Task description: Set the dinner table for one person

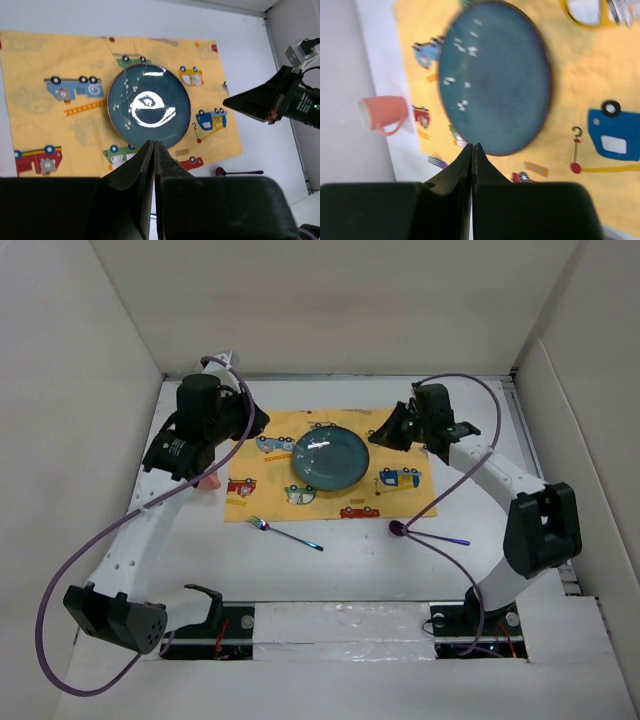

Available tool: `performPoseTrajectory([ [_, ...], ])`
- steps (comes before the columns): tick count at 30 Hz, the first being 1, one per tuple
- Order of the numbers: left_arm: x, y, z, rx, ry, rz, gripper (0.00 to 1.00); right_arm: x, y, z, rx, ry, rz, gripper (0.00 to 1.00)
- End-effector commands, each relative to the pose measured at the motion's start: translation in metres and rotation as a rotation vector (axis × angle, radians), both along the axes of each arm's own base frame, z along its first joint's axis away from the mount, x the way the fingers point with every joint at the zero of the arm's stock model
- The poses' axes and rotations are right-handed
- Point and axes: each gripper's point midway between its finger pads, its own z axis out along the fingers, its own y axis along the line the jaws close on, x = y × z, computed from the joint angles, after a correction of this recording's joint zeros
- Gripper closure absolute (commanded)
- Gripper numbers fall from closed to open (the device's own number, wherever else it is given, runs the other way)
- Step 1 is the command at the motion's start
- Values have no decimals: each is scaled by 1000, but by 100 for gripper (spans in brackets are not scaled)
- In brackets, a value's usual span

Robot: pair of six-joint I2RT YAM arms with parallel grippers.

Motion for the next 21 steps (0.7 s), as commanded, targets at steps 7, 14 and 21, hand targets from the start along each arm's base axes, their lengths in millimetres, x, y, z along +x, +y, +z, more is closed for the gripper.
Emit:
performPoseTrajectory([
  [7, -42, 30, 132, -205, -318, 139, 100, -57, 152, 88, 85, -354, 405, 100],
  [14, -109, 61, 178, -400, -465, 229, 54, -81, 268, 88, 123, -468, 503, 50],
  [21, -145, 73, 183, -332, -448, 214, 48, -80, 346, 40, 38, -468, 580, 25],
])
